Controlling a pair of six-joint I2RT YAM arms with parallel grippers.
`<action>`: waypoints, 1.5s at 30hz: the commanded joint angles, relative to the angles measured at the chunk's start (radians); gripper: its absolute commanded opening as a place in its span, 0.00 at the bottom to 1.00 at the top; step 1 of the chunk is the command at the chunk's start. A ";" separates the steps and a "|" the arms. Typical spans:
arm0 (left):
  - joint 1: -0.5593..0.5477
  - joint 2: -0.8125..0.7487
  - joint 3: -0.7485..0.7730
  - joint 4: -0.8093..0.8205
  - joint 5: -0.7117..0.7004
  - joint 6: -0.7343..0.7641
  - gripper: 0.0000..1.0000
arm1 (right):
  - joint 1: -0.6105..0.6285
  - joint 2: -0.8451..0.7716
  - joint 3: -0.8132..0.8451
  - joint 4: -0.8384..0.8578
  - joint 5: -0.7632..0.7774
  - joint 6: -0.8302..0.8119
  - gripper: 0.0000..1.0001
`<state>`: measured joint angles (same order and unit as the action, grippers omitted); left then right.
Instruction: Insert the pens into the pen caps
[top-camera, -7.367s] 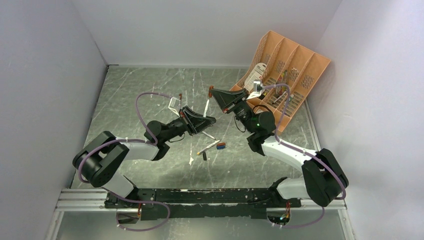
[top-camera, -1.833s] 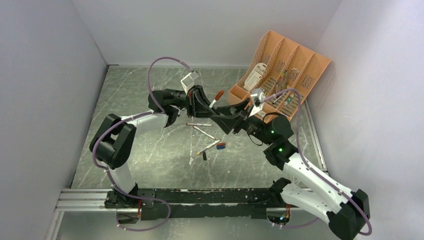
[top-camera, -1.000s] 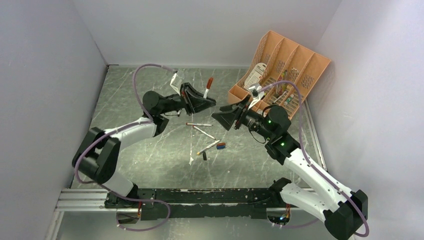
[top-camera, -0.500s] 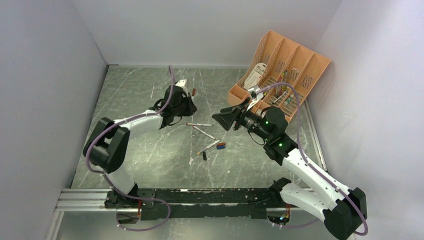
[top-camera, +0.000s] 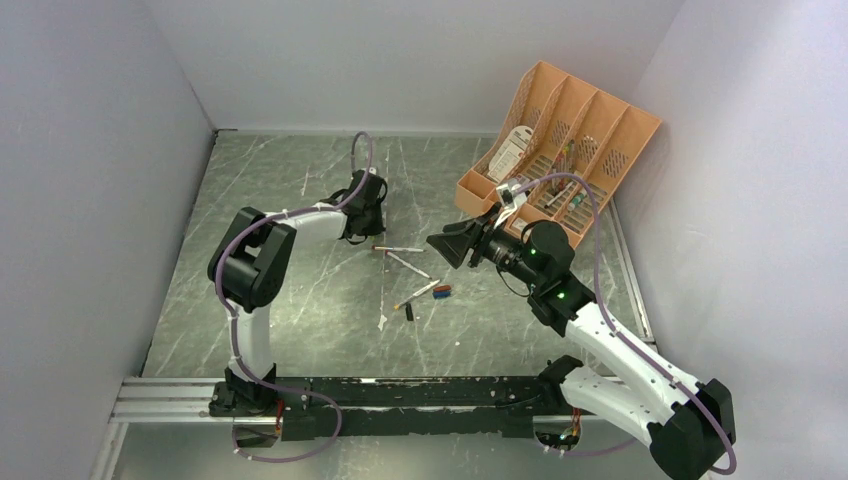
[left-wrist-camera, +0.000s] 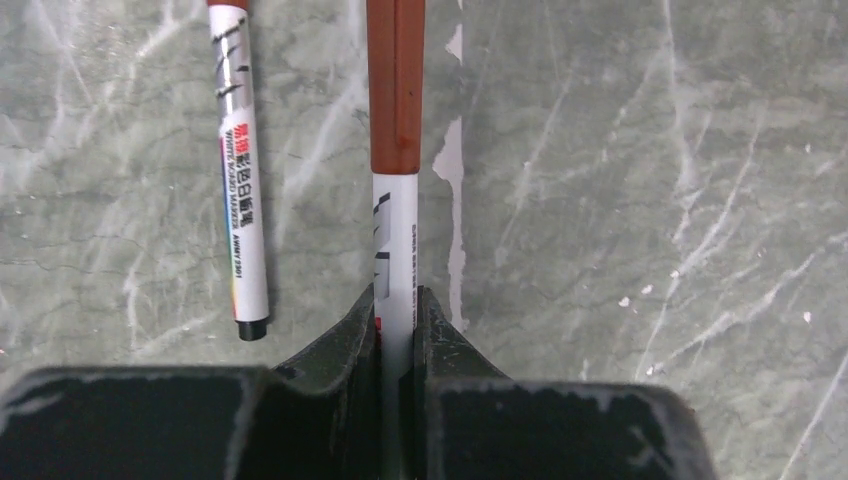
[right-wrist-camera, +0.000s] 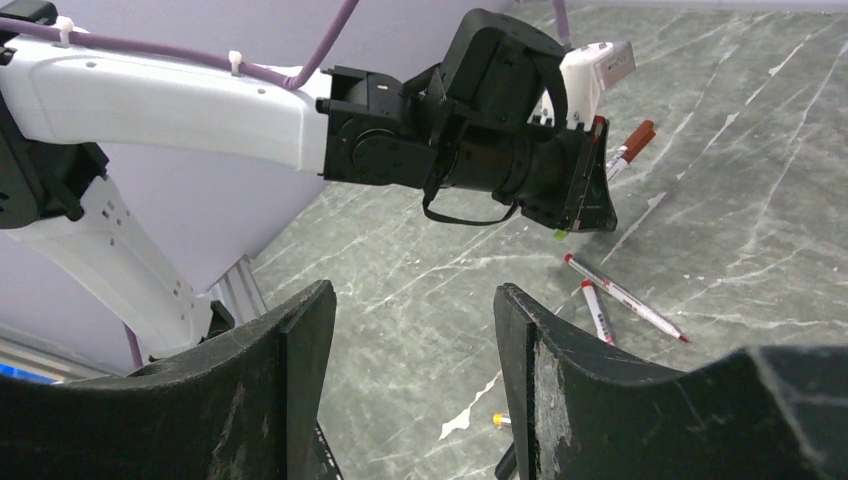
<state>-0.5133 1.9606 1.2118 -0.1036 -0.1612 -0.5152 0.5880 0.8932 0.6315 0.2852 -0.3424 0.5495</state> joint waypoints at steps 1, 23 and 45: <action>0.009 0.027 0.062 -0.083 -0.093 0.011 0.10 | -0.007 -0.018 -0.013 -0.001 0.019 -0.014 0.59; 0.021 -0.050 0.077 -0.151 -0.115 0.061 0.30 | -0.017 0.085 -0.007 -0.041 0.041 -0.027 0.59; 0.061 -0.180 0.032 -0.174 0.994 1.223 0.69 | -0.010 0.162 -0.055 -0.139 0.249 -0.084 0.57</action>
<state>-0.4919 1.7119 1.1282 -0.1242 0.5266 0.4519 0.5777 1.1442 0.6209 0.1997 -0.1280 0.4660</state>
